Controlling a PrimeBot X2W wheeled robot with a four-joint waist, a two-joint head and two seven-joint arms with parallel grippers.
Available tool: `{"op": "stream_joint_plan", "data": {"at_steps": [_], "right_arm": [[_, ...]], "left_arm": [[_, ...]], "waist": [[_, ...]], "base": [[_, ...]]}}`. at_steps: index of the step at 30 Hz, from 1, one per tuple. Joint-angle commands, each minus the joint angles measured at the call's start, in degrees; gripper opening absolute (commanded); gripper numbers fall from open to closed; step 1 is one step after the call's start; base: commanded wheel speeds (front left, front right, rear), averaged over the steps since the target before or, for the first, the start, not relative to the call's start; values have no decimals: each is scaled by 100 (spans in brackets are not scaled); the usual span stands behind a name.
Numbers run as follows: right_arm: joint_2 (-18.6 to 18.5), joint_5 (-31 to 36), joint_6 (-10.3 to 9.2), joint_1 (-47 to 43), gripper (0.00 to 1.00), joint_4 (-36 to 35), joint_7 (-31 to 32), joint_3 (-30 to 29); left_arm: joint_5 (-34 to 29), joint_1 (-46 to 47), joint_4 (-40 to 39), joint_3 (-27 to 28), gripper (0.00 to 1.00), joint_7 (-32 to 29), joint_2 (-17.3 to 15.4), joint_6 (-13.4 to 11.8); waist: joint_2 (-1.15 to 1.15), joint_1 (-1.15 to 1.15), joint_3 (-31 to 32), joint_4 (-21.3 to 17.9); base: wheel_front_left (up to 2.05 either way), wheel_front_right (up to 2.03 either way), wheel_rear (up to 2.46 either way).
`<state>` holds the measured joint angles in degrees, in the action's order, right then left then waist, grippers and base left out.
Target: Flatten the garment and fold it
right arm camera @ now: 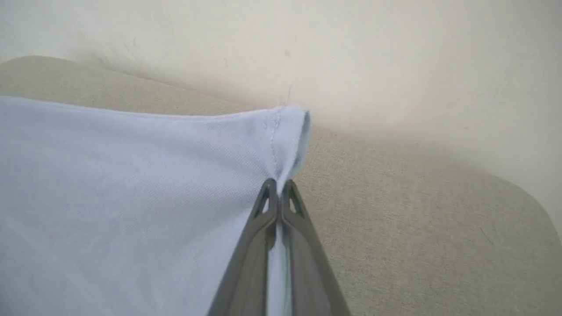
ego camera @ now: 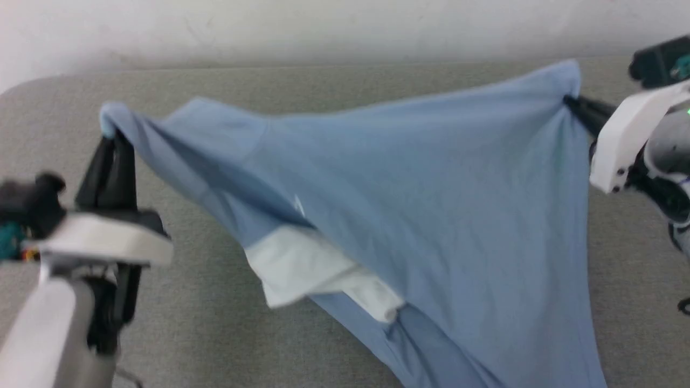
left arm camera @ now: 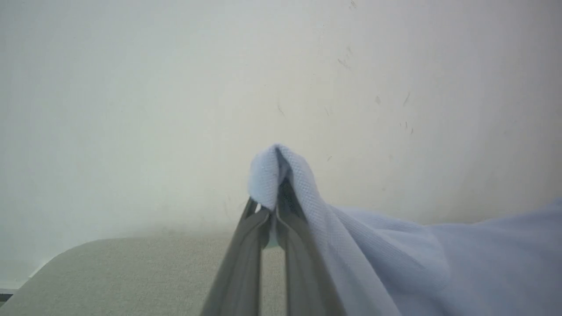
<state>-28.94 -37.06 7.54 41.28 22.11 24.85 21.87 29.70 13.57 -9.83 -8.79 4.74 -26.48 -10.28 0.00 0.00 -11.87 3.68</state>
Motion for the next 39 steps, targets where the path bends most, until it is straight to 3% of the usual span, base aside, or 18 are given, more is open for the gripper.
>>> {"op": "stream_joint_plan", "data": {"at_steps": [1, 8, 13, 23, 30, 39], "right_arm": [[17, 57, -5, 132, 0, 78, -85, -61], [56, 422, -5, 1089, 0, 679, -648, -357], [112, 788, -5, 2012, 0, 1105, -1386, -588], [198, 1382, -5, 3436, 0, 1792, -2619, -948], [339, 1282, -5, 3580, 0, 2238, -2884, -564], [643, 623, -5, 2784, 0, 2587, -3106, 416]], "left_arm": [[35, 312, 208, 6, 0, 31, -14, 93], [-75, 2575, 2199, -158, 0, 314, 69, 591], [-363, 4152, 3467, -262, 0, 537, 32, 736], [-898, 6610, 4694, -471, 0, 914, 7, 897], [-964, 6907, 5309, -601, 0, 989, 108, 1085], [-715, 5628, 5972, -714, 0, 1017, 374, 1416]], "waist": [[0, 0, 139, -170], [0, 0, -5, -412], [0, 0, -260, -583], [0, 0, -797, -636], [0, 0, -1147, -565], [0, 0, -1168, -507]], "base": [[0, 0, 0], [0, 0, 0], [0, 0, 0], [0, 0, 0], [0, 0, 0], [0, 0, 0]]}}
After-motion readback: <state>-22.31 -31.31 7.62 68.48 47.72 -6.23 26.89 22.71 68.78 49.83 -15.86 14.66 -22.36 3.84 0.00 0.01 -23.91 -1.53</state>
